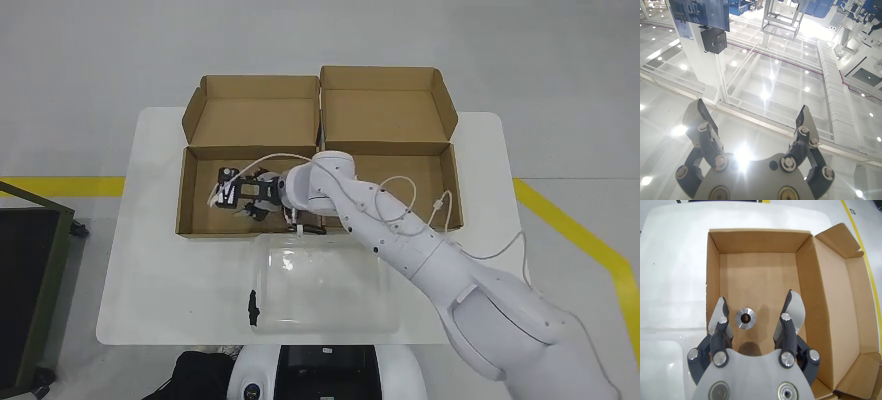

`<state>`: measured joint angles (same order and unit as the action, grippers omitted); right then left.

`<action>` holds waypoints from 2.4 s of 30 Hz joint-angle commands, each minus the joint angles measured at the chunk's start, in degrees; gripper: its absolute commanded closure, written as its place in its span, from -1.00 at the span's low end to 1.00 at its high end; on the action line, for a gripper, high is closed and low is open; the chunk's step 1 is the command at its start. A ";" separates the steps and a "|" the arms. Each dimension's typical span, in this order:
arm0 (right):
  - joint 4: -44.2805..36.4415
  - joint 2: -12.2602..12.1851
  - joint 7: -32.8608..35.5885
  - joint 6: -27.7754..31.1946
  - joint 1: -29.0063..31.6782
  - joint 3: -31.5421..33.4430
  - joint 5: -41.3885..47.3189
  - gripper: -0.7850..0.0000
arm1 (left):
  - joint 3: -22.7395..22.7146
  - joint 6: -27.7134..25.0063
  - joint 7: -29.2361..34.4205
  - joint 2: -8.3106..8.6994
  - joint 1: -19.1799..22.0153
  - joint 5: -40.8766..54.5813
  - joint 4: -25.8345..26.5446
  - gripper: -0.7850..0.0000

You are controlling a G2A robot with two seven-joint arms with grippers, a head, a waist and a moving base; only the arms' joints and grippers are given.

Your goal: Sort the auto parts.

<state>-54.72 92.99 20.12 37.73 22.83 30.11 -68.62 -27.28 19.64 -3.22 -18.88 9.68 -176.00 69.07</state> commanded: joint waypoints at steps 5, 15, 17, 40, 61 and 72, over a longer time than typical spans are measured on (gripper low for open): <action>-12.67 -4.27 -0.47 -0.04 7.38 7.28 -2.40 -1.00 | 0.00 0.00 0.00 0.00 0.00 0.00 0.00 -1.00; -38.68 -11.65 -3.73 3.32 27.56 23.92 -9.95 -1.00 | 0.00 0.00 0.00 0.00 0.00 0.00 0.00 -1.00; -42.12 -12.66 -5.41 3.94 31.63 27.49 -9.45 -1.00 | 0.00 0.00 0.00 0.00 0.00 0.00 0.00 -1.00; -60.79 -19.23 -16.41 0.67 65.76 63.18 -14.83 -1.00 | 0.00 0.00 0.00 0.00 0.00 0.00 0.00 -1.00; -59.75 -20.13 -23.65 -1.17 70.01 67.74 -16.22 -1.00 | 0.00 0.00 0.00 0.00 0.00 0.00 0.00 -1.00; -59.75 -20.13 -23.65 -1.17 70.01 67.74 -16.22 -1.00 | 0.00 0.00 0.00 0.00 0.00 0.00 0.00 -1.00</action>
<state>-114.47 72.87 -3.53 36.56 92.84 97.85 -84.85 -27.28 19.64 -3.22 -18.88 9.68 -176.00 69.07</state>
